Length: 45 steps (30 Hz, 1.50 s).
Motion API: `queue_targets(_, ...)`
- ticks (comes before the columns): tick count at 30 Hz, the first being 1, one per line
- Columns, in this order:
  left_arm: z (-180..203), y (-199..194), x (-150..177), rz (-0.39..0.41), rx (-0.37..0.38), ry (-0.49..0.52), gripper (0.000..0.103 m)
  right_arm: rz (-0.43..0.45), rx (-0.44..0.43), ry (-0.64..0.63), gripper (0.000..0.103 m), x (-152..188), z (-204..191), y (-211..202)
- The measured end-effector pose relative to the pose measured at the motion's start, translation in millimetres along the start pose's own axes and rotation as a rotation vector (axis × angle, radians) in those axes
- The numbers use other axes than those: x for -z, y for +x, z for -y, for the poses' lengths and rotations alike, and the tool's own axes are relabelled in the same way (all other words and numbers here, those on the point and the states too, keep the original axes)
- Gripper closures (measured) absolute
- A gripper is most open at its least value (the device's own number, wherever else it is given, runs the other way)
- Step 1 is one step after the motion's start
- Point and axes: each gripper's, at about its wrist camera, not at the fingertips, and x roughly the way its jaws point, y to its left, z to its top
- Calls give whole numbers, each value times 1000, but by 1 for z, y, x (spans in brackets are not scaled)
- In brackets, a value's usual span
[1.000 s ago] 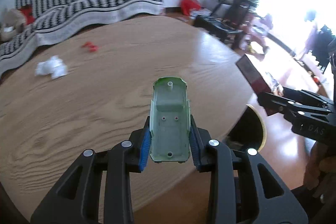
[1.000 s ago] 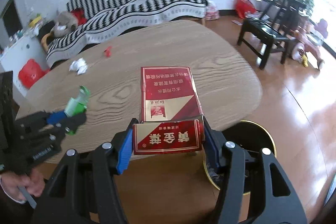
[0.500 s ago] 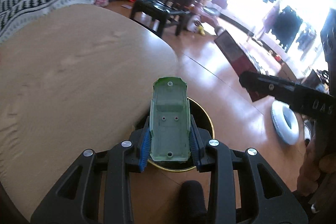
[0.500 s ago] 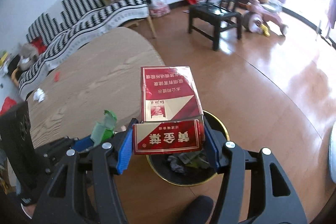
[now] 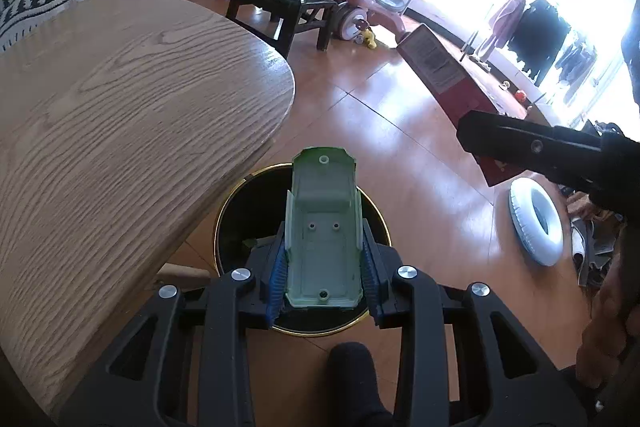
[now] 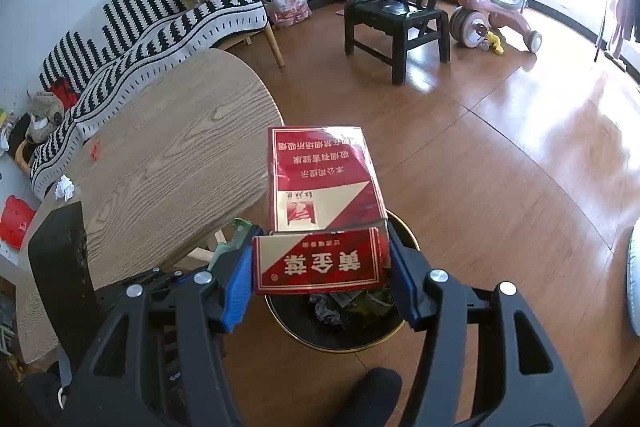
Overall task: Collect trash
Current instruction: 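Carry the green tray and red box to the bin and release both, then move both open tools back over the table toward the tissue and ribbon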
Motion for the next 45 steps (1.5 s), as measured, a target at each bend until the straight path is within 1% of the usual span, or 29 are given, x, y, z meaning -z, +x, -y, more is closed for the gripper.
queue_targets(7, 1, 2, -1, -3, 3, 6, 71, 0, -1, -2, 45, -1, -2, -2)
queue_targets(10, 2, 4, -1, -6, 5, 5, 71, 0, -3, 6, 43, -2, 1, -1)
queue_targets(12, 2, 5, -2, -7, 6, 6, 65, -3, -5, 20, 31, -2, 4, 0)
queue_targets(13, 2, 5, -1, -5, 4, 7, 55, -3, -5, 26, 24, -2, 5, 0)
queue_targets(14, 3, 5, -1, -1, 2, 9, 49, 4, -1, 30, 24, -2, 6, -2)
queue_targets(15, 4, 4, -1, 5, -2, 15, 48, 5, 0, 29, 24, -3, 5, -2)
queue_targets(24, 9, -5, 1, 14, -9, 59, 45, 15, -9, 21, 24, -3, 1, -4)
queue_targets(27, 4, -17, 0, 24, -20, 61, 36, 18, -14, 18, 23, -5, -4, -5)
queue_targets(28, 1, -22, 0, 31, -28, 56, 29, 21, -15, 17, 20, -6, -7, -5)
queue_targets(29, -3, -28, 0, 39, -41, 49, 22, 27, -18, 14, 16, -7, -11, -7)
queue_targets(31, -14, -43, -1, 56, -76, 33, 18, 41, -24, -2, 14, -11, -21, -9)
queue_targets(32, -21, -51, -1, 64, -98, 23, 15, 46, -30, -15, 13, -13, -28, -10)
queue_targets(33, -30, -61, -1, 73, -130, 6, 13, 49, -38, -24, 12, -15, -34, -11)
queue_targets(35, -48, -79, -1, 89, -174, -23, 11, 54, -53, -44, 8, -18, -50, -11)
queue_targets(36, -62, -91, 1, 93, -213, -47, 11, 54, -58, -52, 8, -20, -57, -10)
queue_targets(40, -103, -128, 9, 105, -319, -114, 10, 41, -105, -106, 7, -27, -105, -3)
queue_targets(41, -112, -138, 12, 107, -346, -128, 10, 38, -119, -130, 7, -27, -122, -1)
queue_targets(42, -127, -152, 18, 110, -388, -150, 10, 34, -133, -155, 7, -27, -139, 1)
queue_targets(45, -158, -185, 32, 123, -451, -205, 10, 24, -172, -218, 7, -25, -186, 6)
